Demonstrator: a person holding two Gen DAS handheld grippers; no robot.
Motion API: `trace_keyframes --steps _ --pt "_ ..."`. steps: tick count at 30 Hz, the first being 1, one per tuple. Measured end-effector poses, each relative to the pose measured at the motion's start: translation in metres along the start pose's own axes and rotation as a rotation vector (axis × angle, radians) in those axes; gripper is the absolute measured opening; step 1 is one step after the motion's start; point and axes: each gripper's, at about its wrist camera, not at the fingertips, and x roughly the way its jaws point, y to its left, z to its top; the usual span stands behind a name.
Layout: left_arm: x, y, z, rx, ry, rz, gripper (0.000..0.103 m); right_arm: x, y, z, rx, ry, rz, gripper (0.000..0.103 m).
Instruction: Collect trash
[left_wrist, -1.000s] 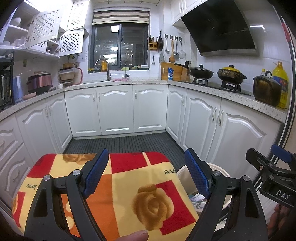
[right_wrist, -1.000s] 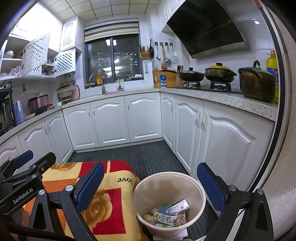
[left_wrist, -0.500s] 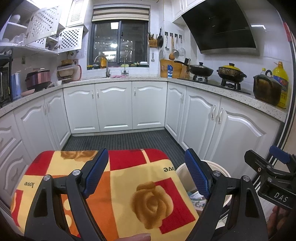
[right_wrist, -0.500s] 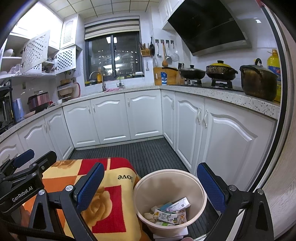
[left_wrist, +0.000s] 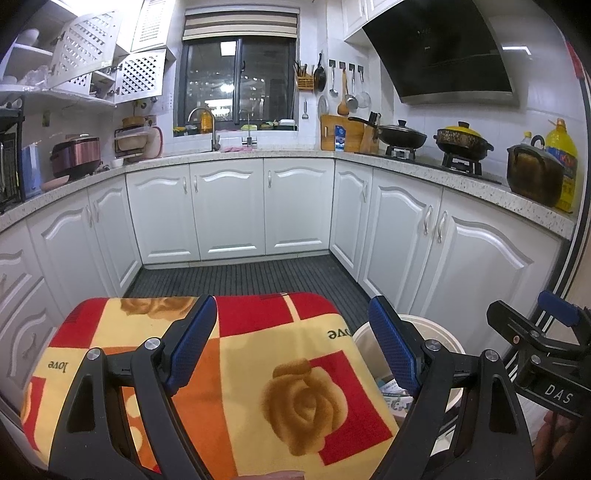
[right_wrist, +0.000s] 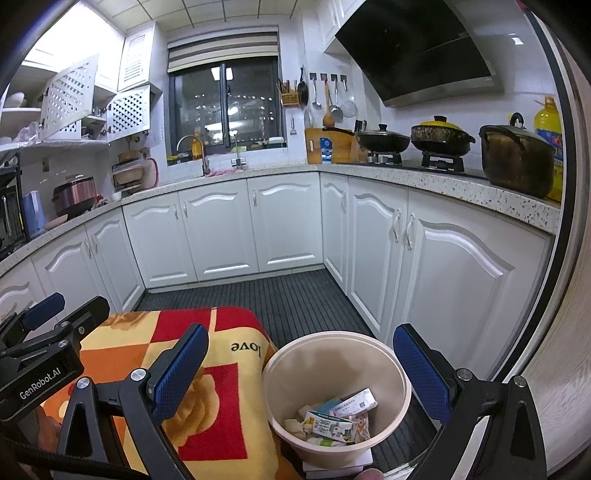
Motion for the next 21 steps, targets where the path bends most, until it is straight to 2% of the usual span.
trace_keyframes --steps 21 --pt "0.012 0.001 -0.008 0.014 0.033 -0.015 0.084 0.012 0.002 -0.005 -0.006 0.038 -0.002 0.099"
